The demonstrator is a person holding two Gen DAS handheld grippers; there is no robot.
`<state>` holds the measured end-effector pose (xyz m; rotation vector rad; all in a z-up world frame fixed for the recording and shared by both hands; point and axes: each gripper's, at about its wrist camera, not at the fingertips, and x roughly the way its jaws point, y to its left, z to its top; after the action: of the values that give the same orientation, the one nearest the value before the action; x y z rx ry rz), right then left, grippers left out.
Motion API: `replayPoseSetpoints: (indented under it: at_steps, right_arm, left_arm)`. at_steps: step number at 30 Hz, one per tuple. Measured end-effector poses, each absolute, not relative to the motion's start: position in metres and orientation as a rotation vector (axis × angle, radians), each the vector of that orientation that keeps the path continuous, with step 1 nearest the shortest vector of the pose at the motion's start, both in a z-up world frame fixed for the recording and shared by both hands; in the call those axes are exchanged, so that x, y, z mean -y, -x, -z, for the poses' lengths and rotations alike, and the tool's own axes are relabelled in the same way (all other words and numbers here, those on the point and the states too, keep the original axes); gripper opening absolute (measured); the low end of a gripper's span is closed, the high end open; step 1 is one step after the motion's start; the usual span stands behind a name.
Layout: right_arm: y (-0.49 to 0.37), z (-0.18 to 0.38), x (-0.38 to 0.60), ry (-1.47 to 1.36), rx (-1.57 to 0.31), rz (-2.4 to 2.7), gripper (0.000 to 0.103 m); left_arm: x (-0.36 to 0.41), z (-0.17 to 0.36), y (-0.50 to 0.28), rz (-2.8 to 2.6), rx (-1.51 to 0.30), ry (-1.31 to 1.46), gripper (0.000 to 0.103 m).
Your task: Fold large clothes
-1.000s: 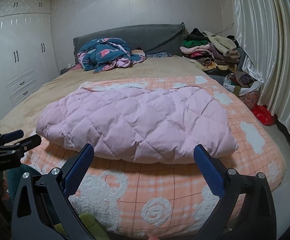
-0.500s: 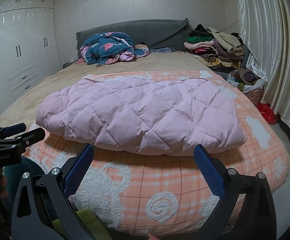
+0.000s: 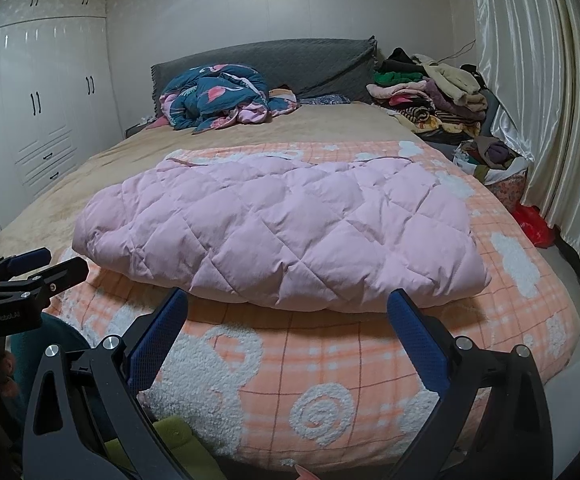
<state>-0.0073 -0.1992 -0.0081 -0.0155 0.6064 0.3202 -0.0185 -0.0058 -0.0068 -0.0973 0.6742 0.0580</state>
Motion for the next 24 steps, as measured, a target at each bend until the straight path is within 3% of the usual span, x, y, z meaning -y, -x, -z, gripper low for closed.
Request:
replayPoseSetpoints:
  at_steps: [24]
  right_arm:
    - [0.0090, 0.0035, 0.1998, 0.020, -0.607, -0.326, 0.099]
  left_arm:
    - [0.0133, -0.0009, 0.0209, -0.063, -0.659, 0.093, 0.094]
